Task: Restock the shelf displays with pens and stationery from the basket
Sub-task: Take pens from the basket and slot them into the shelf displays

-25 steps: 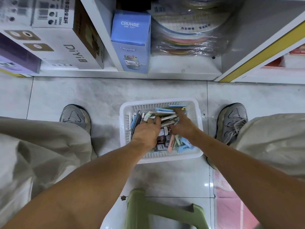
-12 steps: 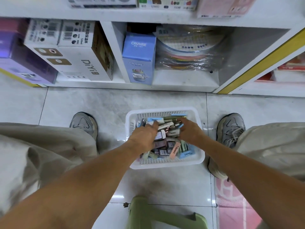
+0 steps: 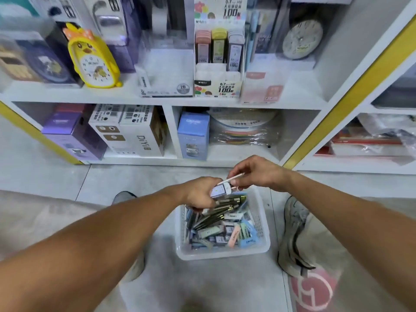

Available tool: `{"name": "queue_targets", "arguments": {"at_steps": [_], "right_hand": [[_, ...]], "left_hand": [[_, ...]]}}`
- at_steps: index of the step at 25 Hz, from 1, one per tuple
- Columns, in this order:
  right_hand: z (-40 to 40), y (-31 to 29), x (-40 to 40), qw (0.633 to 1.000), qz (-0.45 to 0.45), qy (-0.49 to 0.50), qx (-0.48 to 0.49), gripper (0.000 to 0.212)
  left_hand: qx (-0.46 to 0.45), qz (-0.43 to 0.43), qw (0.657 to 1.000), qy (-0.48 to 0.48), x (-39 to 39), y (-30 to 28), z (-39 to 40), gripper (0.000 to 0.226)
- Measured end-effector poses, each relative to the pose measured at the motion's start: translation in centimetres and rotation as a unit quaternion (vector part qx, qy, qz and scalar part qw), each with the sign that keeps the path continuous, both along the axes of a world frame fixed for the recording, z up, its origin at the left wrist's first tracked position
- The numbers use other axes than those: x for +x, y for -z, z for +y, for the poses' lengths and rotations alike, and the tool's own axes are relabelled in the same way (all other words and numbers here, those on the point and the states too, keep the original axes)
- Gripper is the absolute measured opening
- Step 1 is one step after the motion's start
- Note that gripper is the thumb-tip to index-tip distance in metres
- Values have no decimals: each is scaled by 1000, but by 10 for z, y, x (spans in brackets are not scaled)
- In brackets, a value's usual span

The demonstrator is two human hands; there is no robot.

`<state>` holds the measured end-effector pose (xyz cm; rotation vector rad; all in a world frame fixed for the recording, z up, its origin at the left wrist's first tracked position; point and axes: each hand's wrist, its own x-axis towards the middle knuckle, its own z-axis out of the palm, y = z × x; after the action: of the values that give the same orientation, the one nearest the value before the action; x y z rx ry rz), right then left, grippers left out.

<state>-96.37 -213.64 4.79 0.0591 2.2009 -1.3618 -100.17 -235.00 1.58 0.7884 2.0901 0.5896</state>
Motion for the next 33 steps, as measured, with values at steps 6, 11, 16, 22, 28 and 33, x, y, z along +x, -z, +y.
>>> {"name": "queue_targets", "arguments": {"at_steps": [6,11,16,22,28,33], "right_hand": [[10,-132,-33,979,198,51,19,10],[6,-197,-62,942,232,205,-128,8],[-1,-217,-84,940,122,224,-225,18],[-30,-207,-126,962,142,148,-178,45],[-70,-200,-169,955,255,146,-32,18],[-97,-191,-193,938,325,105,57,16]], "left_hand": [[100,-70,990,-65,-41,-139,2,45],[169,-60,972,-154,-67,-207,-11,28],[290,-107,888,-340,-91,-234,-22,25],[230,-141,871,-412,-128,-248,-38,10],[201,-103,861,-456,-159,-256,-84,8],[159,-98,870,-456,-171,-253,-115,12]]}}
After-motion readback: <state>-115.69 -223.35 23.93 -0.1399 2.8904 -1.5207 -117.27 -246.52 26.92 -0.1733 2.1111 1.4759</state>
